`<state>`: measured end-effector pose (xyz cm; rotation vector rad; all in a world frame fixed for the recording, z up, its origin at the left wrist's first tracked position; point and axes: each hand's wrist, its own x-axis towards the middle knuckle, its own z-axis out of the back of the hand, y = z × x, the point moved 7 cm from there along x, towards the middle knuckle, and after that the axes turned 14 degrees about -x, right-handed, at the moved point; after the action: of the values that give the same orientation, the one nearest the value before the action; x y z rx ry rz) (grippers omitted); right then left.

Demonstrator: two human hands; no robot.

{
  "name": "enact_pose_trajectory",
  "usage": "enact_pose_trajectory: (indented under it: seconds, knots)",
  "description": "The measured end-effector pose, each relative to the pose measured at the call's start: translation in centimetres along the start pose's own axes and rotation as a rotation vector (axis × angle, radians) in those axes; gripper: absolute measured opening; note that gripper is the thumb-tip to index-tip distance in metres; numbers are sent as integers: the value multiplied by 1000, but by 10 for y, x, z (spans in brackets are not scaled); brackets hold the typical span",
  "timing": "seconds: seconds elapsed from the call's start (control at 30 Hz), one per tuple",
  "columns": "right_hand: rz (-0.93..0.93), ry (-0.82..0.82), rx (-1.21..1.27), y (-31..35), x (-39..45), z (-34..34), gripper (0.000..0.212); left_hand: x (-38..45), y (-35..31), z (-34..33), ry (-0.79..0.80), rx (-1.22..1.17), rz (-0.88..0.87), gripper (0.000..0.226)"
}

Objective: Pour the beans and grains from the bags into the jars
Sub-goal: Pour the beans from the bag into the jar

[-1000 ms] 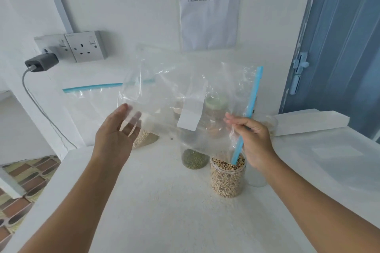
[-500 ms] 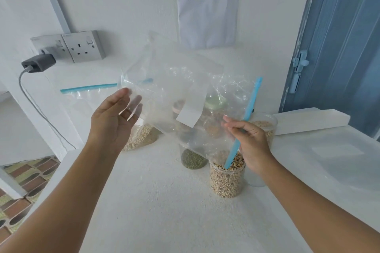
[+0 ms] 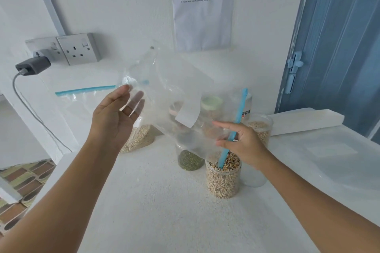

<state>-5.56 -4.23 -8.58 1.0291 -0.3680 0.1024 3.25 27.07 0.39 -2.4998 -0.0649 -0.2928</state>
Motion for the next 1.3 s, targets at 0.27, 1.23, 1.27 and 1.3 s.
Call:
enact_pose_trajectory:
  seconds: [0.27,1.23,1.27,1.3]
  knots:
    - [40,-68,-83,-1,-4,-5,52,-5,3,-13,42,-2,14,37]
    - [-75,-189,116,2,-9,-7,41,-5,10,-11,-9,17,38,33]
    - [-76,-177,125,2,-7,-6,41,-5,10,-7,-22,18,37,31]
    - [-83,-159,148,2,-5,-5,40,-4,9,-4,-38,19,33,28]
